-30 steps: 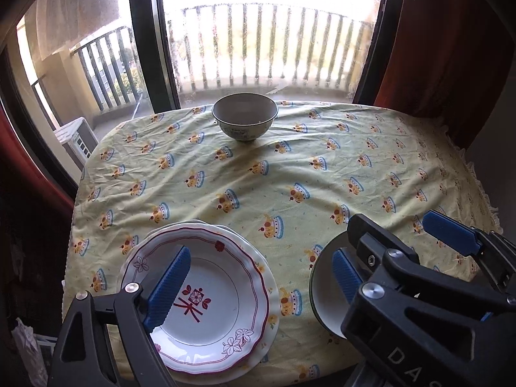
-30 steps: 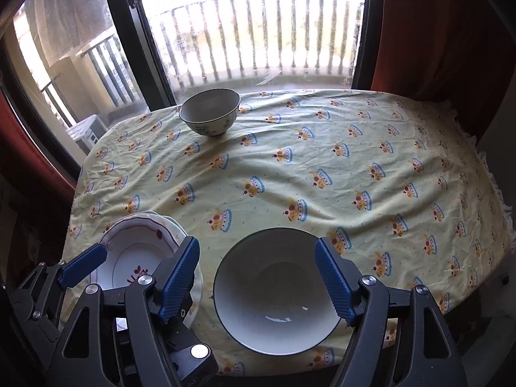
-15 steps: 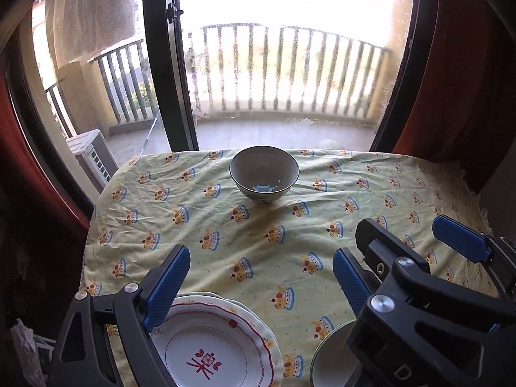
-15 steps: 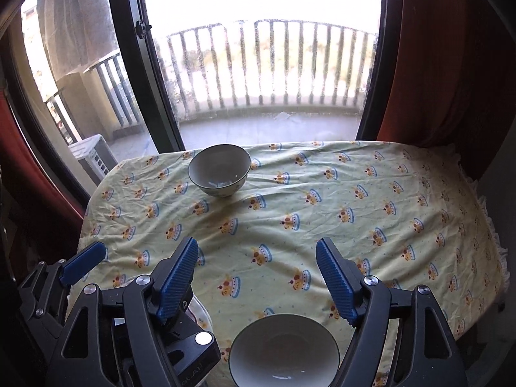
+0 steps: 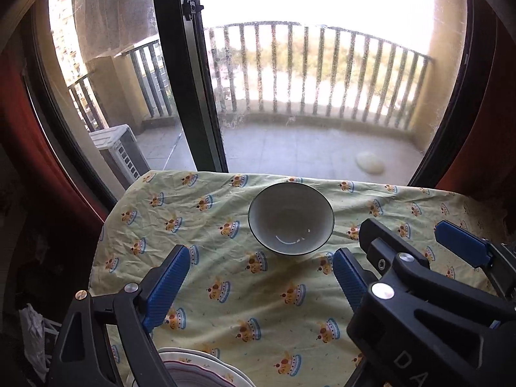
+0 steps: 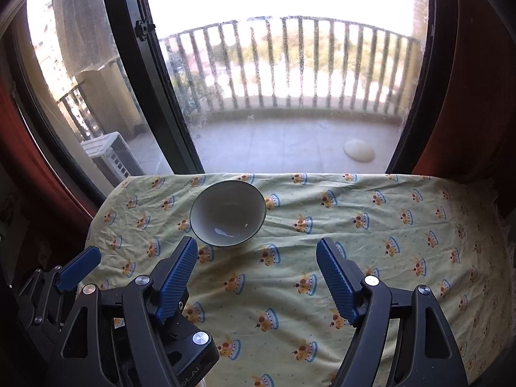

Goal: Organize plates and bowls
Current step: 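Move both tools to the cream bowl at the sheet's far end, then close both tools on the rim of that cream bowl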

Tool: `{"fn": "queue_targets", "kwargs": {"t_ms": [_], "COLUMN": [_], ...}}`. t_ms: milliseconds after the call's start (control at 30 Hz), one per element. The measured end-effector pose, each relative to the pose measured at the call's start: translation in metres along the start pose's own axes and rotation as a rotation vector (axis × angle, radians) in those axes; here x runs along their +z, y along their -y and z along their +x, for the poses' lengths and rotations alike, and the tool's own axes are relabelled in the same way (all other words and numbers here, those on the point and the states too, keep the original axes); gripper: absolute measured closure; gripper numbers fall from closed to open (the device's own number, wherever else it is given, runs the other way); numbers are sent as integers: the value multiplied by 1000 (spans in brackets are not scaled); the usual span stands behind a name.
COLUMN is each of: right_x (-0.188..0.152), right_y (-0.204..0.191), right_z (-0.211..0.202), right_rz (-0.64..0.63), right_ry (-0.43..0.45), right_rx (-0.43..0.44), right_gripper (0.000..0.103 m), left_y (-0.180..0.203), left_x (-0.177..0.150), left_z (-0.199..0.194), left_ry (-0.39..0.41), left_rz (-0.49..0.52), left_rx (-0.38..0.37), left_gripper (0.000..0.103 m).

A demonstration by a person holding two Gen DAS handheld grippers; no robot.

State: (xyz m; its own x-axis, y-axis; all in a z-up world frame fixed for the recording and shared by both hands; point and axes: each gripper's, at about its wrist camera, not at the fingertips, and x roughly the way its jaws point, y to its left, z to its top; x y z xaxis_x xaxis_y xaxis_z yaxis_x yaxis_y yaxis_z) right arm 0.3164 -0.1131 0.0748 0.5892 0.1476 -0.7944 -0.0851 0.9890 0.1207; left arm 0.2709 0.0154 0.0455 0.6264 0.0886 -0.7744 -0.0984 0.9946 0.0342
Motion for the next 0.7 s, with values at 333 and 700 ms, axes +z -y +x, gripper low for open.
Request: {"fn": "queue_targets", "kwargs": {"t_ms": [333,700], "right_x": [33,41], "right_y": [16,17], "right_z": [83,159], "right_rz": [-12,13], "right_ry": [-65,-116], "right_rx": [25,53], "right_gripper": [24,32], "left_y": [10,-2], "left_x": [25,30], "left_z": [70,140], "left_ry": [-68,-134], "left_rz": [-35,-84], "left_rx": [59,107], "left_gripper": [12,30]}}
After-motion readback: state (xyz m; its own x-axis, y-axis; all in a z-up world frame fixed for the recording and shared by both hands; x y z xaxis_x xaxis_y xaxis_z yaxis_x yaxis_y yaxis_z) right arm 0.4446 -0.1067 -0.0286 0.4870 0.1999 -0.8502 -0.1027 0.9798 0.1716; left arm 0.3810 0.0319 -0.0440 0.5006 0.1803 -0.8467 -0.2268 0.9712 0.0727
